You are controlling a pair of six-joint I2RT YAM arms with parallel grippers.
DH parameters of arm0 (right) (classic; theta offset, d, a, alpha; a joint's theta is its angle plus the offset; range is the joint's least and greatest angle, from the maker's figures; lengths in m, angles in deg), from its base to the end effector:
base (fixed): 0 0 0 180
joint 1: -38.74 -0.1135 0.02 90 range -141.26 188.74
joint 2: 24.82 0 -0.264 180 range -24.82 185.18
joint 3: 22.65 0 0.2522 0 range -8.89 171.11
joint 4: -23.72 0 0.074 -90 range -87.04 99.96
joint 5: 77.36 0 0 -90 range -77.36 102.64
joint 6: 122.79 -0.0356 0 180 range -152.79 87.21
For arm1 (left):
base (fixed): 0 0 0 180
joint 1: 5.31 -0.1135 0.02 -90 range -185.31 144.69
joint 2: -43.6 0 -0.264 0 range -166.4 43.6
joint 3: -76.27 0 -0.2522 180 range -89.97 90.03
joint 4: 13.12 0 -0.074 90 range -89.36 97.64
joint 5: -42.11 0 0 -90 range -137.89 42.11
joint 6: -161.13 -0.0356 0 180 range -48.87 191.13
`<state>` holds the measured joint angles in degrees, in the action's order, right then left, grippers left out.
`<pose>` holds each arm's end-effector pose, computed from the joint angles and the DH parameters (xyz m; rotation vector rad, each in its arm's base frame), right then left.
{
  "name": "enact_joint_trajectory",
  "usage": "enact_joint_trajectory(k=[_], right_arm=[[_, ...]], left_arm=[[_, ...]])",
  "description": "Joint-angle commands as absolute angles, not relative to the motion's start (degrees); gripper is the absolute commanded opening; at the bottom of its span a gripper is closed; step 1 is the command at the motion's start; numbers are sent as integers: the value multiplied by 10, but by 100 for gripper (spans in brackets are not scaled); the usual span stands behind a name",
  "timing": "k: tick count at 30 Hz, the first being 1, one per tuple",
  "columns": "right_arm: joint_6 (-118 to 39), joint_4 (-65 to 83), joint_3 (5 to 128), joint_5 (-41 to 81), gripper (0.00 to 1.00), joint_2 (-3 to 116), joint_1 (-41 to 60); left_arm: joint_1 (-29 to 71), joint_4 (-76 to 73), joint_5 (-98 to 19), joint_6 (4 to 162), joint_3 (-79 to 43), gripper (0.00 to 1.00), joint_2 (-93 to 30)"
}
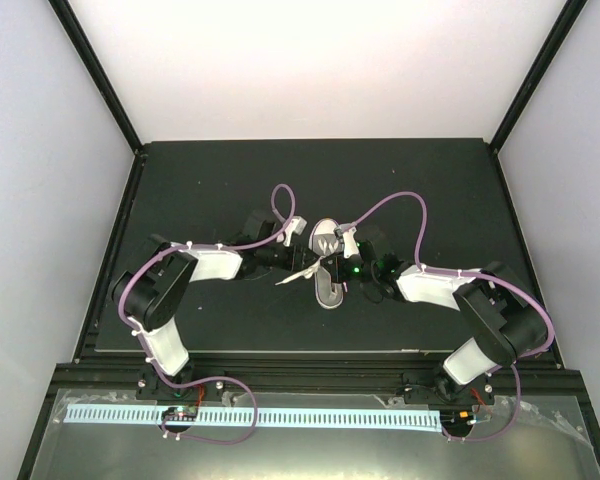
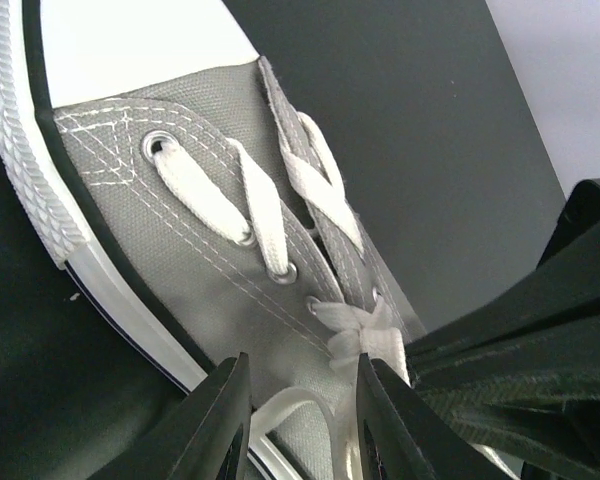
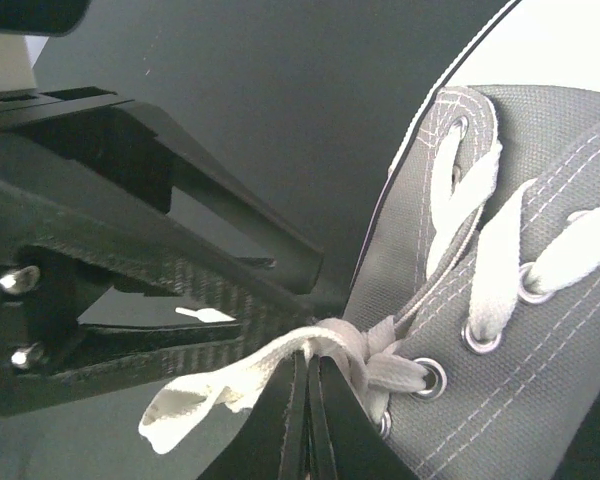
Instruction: Tie the shoes
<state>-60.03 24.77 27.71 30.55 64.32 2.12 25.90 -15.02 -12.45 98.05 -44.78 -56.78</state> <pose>0.2326 0.1865 0.1535 -0.3747 2.3367 0.9278 0.2768 -0.1918 0.1407 0.4475 2.3665 -1.2104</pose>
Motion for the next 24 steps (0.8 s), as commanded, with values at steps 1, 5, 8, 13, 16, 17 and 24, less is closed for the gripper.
enact_joint_trajectory(k=[1, 5, 8, 13, 16, 17, 24], right_arm=[[-598, 261, 275, 284, 2, 639, 20], [-598, 263, 274, 285, 2, 639, 20], [-598, 262, 274, 285, 2, 639, 21], [-598, 261, 274, 285, 1, 639, 20], [-598, 260, 273, 284, 2, 638, 20], [-599, 261, 273, 284, 2, 638, 20], [-598, 260, 273, 283, 2, 637, 20]], left_arm=[[258, -125, -118, 994, -414, 30, -592], [257, -140, -105, 996, -416, 29, -592], [258, -160, -94, 999, -423, 30, -586], [257, -200, -80, 1016, -439, 32, -580], [253, -224, -77, 1032, -452, 33, -578], [251, -233, -76, 1037, -456, 33, -577], [245, -280, -55, 1056, -473, 33, -573]])
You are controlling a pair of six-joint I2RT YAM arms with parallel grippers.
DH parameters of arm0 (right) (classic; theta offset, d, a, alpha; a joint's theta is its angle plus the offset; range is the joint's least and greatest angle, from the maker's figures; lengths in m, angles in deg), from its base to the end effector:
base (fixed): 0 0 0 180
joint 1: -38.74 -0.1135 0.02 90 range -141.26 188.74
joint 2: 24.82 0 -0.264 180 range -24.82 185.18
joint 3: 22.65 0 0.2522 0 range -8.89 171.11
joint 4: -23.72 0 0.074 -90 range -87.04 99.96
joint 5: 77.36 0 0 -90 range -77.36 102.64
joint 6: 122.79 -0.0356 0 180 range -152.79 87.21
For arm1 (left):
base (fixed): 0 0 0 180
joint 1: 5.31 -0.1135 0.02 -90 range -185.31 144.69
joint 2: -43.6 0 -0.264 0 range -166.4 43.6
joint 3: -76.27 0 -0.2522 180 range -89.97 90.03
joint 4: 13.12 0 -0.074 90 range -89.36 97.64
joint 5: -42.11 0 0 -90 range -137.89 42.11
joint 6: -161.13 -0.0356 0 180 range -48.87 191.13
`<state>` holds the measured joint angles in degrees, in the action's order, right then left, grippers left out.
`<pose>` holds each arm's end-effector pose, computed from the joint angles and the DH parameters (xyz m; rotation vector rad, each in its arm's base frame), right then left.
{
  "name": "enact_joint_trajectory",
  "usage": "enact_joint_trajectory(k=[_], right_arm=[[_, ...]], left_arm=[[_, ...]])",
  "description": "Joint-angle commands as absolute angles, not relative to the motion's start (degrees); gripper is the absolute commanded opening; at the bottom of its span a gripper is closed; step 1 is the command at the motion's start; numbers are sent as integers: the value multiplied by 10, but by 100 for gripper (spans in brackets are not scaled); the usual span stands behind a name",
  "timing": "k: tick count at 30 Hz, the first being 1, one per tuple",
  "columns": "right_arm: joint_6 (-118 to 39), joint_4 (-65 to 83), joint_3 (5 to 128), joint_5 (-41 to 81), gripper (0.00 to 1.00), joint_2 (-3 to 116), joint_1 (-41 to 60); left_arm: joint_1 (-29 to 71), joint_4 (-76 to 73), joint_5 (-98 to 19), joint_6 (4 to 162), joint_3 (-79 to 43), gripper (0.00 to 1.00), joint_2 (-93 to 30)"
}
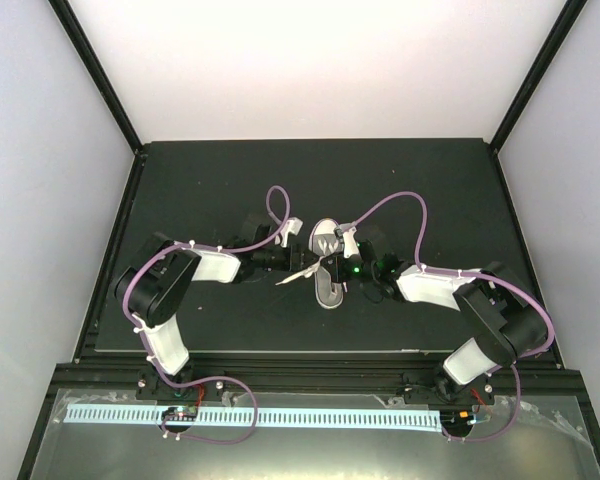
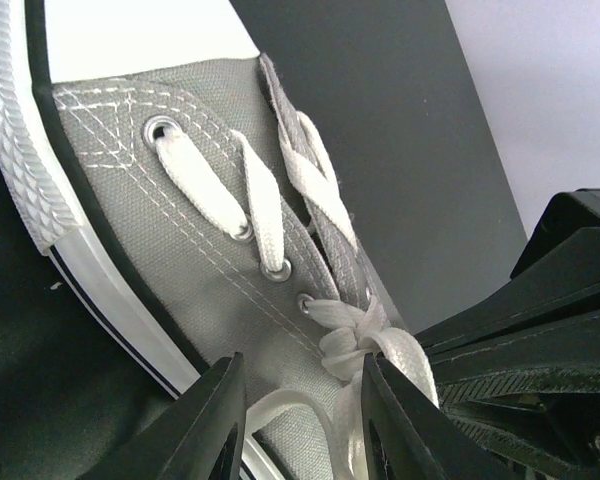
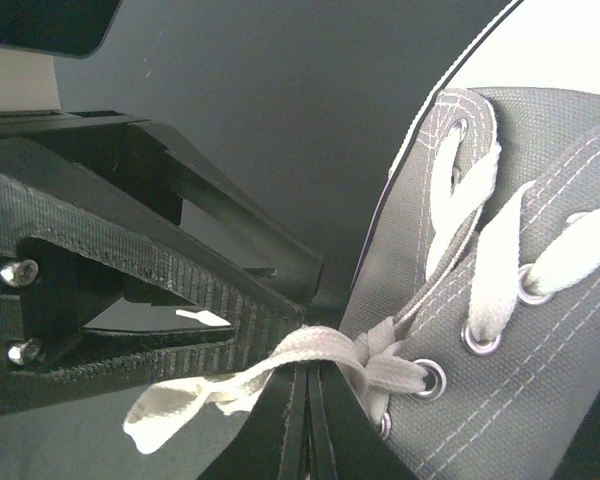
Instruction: Tie the shoes
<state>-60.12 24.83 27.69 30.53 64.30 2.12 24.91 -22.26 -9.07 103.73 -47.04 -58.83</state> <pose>0.2326 0.1865 0.1536 -0.3728 2.3361 0.9286 0.2778 -0.1877 0.1300 0.3670 2.3547 -1.3207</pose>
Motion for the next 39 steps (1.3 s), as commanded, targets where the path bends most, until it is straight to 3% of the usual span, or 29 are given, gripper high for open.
enact_joint_trajectory(k=[1, 21, 31, 39], right_arm=[[-598, 260, 273, 282, 2, 637, 21], [-598, 259, 274, 283, 2, 637, 20], [-599, 258, 275, 284, 2, 634, 21], [-599, 257, 274, 283, 2, 632, 20]], left_arm=[[245, -282, -52, 1056, -474, 33, -574], [245, -314, -16, 1061, -475, 35, -596], [245, -324, -7, 1077, -476, 24, -612], [244, -334, -7, 1088, -474, 9, -618]])
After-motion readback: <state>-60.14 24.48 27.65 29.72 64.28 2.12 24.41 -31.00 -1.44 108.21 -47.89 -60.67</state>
